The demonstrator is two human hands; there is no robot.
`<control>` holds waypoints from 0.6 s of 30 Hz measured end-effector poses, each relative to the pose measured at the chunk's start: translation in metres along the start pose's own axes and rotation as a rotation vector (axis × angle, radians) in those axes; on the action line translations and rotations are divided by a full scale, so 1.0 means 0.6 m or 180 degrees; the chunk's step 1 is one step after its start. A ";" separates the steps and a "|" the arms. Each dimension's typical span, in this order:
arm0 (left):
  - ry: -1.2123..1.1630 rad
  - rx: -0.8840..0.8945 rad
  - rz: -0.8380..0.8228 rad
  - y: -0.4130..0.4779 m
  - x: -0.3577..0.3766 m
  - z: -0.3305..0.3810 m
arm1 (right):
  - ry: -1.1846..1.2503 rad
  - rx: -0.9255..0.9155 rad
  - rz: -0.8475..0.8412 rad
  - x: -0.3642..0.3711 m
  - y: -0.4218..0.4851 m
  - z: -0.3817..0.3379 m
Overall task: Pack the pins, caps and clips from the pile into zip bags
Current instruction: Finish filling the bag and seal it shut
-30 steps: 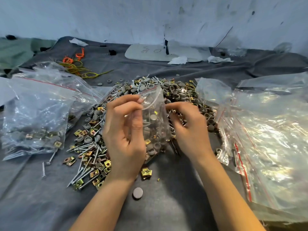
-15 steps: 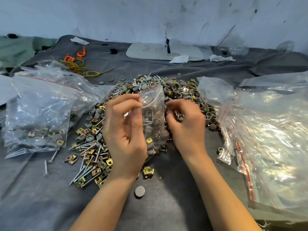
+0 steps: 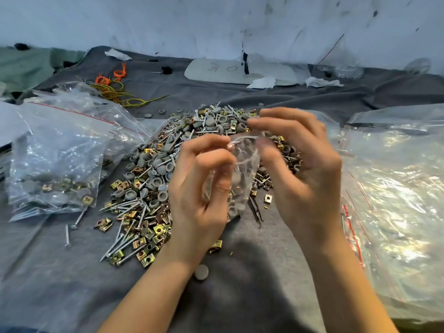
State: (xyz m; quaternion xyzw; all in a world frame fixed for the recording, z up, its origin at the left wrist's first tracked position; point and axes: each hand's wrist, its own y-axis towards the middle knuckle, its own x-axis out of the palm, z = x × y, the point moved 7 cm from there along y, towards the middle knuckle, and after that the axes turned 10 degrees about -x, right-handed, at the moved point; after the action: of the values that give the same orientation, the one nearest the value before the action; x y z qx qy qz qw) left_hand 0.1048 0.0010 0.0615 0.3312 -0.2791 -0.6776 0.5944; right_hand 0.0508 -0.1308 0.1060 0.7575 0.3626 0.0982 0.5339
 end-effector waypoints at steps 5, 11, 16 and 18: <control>-0.0240 -0.0239 0.0563 0.002 -0.022 -0.012 | 0.0218 0.1098 -0.0039 0.020 -0.036 0.072; -0.0324 0.0008 0.1047 0.005 -0.045 -0.010 | -0.0189 0.1111 -0.1198 0.100 -0.072 0.096; -0.0250 -0.0076 0.1123 0.006 -0.054 -0.020 | -0.0863 0.0656 -0.1546 0.134 -0.084 0.088; -0.0232 -0.0086 0.1128 0.007 -0.056 -0.021 | -0.0910 0.0623 -0.1542 0.135 -0.085 0.087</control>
State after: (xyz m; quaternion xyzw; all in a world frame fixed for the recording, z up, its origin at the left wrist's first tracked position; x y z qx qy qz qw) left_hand 0.1193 0.0338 0.0608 0.2440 -0.3453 -0.5775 0.6984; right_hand 0.1141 -0.1078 0.0207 0.7030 0.4616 -0.1752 0.5119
